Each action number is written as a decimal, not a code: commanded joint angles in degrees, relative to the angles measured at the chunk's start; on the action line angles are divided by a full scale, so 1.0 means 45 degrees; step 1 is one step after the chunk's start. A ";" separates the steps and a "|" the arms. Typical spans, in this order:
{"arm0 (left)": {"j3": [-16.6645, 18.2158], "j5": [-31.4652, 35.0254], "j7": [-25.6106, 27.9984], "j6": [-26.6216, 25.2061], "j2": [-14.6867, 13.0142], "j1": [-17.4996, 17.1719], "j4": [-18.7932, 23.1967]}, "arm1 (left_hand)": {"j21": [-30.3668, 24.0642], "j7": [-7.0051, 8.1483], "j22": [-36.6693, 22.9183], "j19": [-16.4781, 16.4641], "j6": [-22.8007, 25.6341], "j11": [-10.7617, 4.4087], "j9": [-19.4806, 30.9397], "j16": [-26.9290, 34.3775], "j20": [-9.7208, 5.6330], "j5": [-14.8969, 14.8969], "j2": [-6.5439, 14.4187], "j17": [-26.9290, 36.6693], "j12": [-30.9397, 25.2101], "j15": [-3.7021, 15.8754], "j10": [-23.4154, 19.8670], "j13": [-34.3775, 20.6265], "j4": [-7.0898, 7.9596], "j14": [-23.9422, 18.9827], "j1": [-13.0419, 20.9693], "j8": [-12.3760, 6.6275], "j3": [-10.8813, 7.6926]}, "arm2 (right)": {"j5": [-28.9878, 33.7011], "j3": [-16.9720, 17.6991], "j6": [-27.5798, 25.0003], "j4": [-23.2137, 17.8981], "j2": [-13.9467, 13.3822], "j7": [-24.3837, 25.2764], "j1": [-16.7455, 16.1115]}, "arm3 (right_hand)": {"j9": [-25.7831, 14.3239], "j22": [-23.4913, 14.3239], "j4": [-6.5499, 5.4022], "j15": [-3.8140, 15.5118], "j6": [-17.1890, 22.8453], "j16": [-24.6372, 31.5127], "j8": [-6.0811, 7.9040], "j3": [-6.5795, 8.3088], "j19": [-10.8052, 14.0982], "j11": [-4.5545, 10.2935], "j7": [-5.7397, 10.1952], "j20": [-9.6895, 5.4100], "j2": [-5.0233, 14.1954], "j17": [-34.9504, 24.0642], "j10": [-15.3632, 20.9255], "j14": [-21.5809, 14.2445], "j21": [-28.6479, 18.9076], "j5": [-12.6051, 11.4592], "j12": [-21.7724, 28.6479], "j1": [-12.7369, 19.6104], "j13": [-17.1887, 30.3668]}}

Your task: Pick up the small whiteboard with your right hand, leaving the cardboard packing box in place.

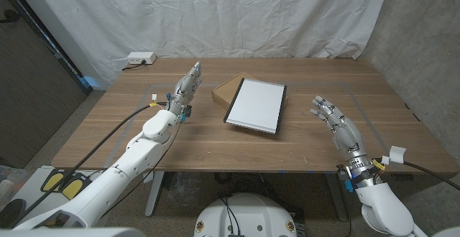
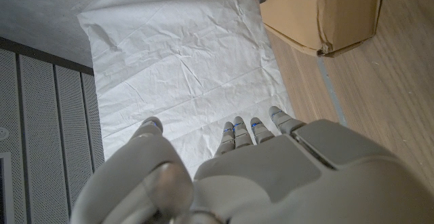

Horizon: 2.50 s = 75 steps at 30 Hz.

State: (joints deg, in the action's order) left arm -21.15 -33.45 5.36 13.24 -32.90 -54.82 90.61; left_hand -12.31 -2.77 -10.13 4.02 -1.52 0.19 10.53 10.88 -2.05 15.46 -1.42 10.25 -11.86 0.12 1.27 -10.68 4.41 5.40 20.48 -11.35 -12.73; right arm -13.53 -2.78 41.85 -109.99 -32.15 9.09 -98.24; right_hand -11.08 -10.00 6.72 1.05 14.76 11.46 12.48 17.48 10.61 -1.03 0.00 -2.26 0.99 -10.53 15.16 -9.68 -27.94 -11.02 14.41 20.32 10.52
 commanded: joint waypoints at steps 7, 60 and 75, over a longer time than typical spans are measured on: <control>0.0186 -0.0087 -0.0109 0.0232 -0.0111 -0.0078 0.0013 | 0.0041 -0.0023 -0.0046 0.0123 0.0089 -0.0047 0.0020 0.0022 -0.0661 -0.0026 -0.0014 0.0047 -0.0032 -0.0016 -0.0114 -0.0002 -0.0061 -0.0073 0.0129 -0.0028 -0.0016 | 0.0503 0.0115 0.0128 -0.0172 0.0553 -0.0114 -0.0462 | -0.0014 -0.0031 0.0082 0.0033 0.0167 0.0065 0.0053 0.0033 0.0220 0.0072 0.0079 -0.0523 0.0018 -0.0046 0.0212 -0.0211 0.0031 0.0000 0.0066 0.0195 0.0065; 0.0558 0.0377 0.0293 0.0430 -0.0457 -0.0304 0.0142 | 0.0092 0.0311 -0.0086 -0.0087 0.1491 -0.0368 0.0121 -0.0007 -0.0435 -0.0185 0.0027 0.0047 -0.0163 0.0267 -0.1001 -0.0116 -0.0909 -0.0624 0.1561 -0.0310 -0.0116 | 0.5871 0.0275 0.0297 0.0237 0.1749 0.2470 0.0049 | -0.0029 -0.0049 0.0562 0.0517 0.1098 0.0091 0.0213 0.0184 0.0956 0.0380 0.0636 -0.0856 -0.0290 -0.0049 0.0870 -0.0800 0.0222 -0.0258 0.0165 0.1010 0.0094; 0.0486 -0.0011 0.0282 0.0390 -0.0079 -0.0255 0.0446 | 0.0092 0.0342 -0.0088 -0.0094 0.1526 -0.0410 0.0119 -0.0007 -0.0412 -0.0209 0.0048 0.0049 -0.0126 0.0282 -0.0970 -0.0105 -0.0919 -0.0637 0.1591 -0.0292 -0.0102 | 0.7378 0.0938 0.0571 0.0384 0.1948 0.3360 0.0013 | -0.0044 -0.0052 0.0675 0.0730 0.1625 0.0113 0.0335 0.0216 0.1245 0.0606 0.0911 -0.0989 -0.0608 -0.0052 0.1234 -0.1072 0.0292 -0.0456 0.0257 0.1445 0.0110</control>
State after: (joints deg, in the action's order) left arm -18.78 -31.64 7.19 14.80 -34.73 -56.07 91.69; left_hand -11.86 -1.32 -10.26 3.28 5.63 -1.59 10.80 10.96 -1.94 14.60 -1.19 10.25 -12.49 1.06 -3.06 -11.07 0.52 2.45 27.18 -12.65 -13.28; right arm 14.83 -0.68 43.06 -109.16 -23.83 21.37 -98.35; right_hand -11.06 -9.99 9.40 2.26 21.21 11.70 13.58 18.43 15.73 1.63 3.79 -2.26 -1.58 -10.66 20.08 -13.95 -26.84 -12.72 15.08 25.76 10.80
